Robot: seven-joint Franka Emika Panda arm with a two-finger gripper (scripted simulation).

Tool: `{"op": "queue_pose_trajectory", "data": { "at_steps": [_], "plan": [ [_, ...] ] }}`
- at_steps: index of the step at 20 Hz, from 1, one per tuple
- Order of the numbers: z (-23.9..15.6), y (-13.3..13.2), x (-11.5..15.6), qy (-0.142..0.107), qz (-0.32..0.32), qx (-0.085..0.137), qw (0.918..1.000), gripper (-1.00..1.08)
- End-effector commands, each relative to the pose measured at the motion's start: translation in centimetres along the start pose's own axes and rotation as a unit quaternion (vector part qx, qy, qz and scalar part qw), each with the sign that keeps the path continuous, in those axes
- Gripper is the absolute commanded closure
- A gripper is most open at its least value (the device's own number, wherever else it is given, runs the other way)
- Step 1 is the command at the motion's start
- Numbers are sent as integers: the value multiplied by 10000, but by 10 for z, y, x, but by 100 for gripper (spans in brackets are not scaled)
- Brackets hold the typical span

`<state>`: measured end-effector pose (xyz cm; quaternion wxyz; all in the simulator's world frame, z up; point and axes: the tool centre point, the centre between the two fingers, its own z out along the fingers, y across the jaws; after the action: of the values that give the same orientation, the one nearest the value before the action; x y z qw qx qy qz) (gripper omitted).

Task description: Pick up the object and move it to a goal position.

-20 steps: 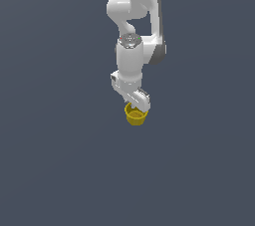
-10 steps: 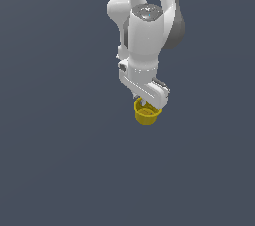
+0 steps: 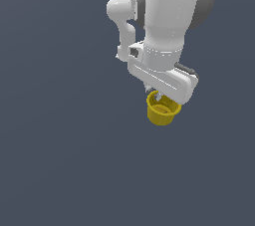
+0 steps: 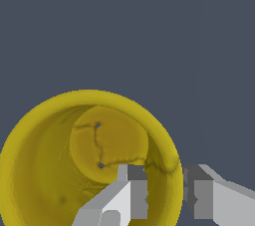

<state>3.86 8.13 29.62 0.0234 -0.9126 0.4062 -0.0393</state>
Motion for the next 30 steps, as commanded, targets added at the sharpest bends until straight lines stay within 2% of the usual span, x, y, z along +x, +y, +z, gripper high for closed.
{"op": "queue_pose_trajectory", "data": {
  "at_steps": [1, 16, 30],
  "plan": [
    [-17, -12, 1, 6, 3, 11, 10000, 108],
    [-86, -69, 7, -4, -2, 16, 10000, 108],
    [-121, -99, 12, -7, -3, 18, 10000, 108]
  ]
}}
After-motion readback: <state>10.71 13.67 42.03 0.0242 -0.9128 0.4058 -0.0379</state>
